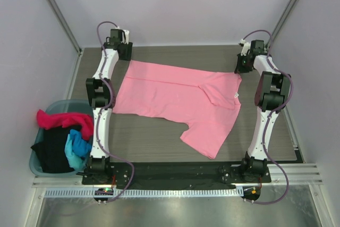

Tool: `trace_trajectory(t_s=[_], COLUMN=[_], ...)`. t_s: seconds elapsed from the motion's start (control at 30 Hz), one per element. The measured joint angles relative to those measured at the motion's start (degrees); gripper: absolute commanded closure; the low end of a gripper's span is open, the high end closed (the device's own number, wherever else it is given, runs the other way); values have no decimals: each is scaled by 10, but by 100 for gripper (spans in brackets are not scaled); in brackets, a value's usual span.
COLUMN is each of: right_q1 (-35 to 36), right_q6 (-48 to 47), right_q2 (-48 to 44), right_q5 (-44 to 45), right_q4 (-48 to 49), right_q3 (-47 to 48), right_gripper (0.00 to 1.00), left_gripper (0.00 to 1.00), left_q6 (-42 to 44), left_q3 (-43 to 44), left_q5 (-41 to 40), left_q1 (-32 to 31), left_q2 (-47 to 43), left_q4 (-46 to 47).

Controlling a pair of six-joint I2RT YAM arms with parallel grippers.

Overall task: Fold and stack the t-shirts
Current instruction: Fold the tshirt

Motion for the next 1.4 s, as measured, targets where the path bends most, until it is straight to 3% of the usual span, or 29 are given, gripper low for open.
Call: trace_trajectory(t_s=[0.4, 0.87, 1.2, 1.3, 1.4], right_q1=[2, 4, 8, 8, 9], right_q6=[-6, -9, -21, -22, -23], right_q2=[-7, -10, -19, -22, -26], right_q5=[2, 10, 18, 18, 18], right_q4=[13, 17, 19, 20, 20], right_q3=[-13, -19, -31, -37, -43], right_gripper=[99, 99, 99, 99, 99], left_gripper=[45, 50, 64, 76, 93], left_q6=[-20, -22, -19, -18, -17], left_q3=[0, 0, 21, 25, 42], left_q5=[84, 95, 124, 134, 148], left_q1=[-16, -14, -5, -5, -6], left_q2=[-7, -4, 33, 36, 47], left_q4=[-10, -21, -15, -15, -14])
